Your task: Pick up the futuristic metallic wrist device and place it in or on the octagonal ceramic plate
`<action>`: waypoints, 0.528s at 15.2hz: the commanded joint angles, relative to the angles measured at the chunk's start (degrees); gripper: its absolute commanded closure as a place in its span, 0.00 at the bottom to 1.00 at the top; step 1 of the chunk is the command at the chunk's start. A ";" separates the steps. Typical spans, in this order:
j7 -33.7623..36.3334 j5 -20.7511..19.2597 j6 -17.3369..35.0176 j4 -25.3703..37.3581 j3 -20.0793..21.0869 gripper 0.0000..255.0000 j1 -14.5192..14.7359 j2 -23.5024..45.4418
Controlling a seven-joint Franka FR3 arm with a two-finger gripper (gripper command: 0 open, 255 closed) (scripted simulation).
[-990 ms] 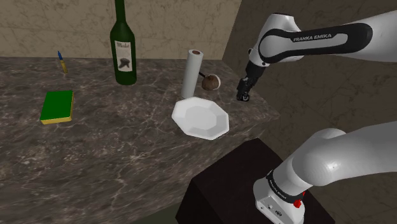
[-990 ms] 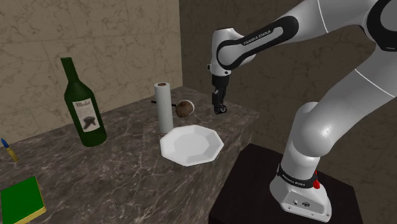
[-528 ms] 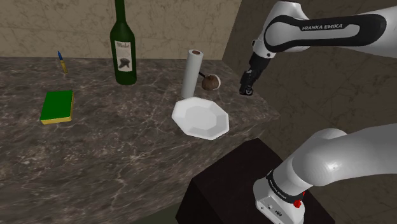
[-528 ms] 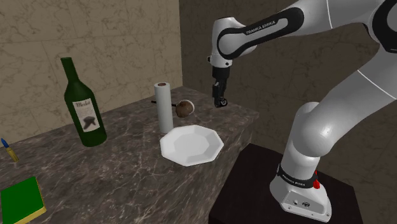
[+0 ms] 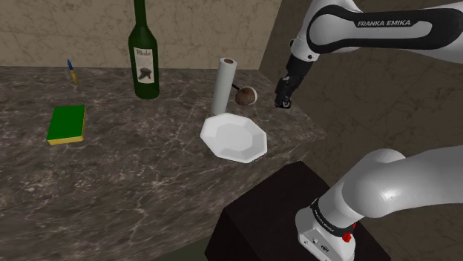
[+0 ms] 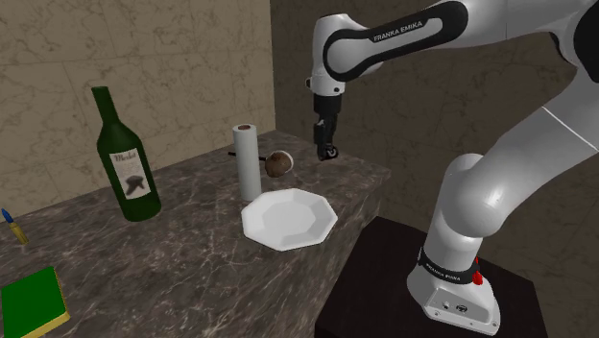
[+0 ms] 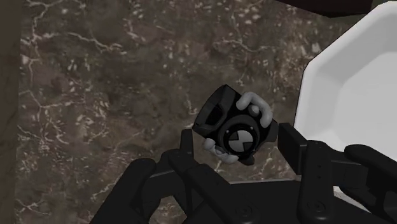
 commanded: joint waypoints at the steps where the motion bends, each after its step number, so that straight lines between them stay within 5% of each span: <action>1: 2.70 1.20 -0.12 -0.08 2.15 1.00 1.20 -0.11; 8: 12.50 5.55 -0.30 1.70 10.03 1.00 5.67 1.53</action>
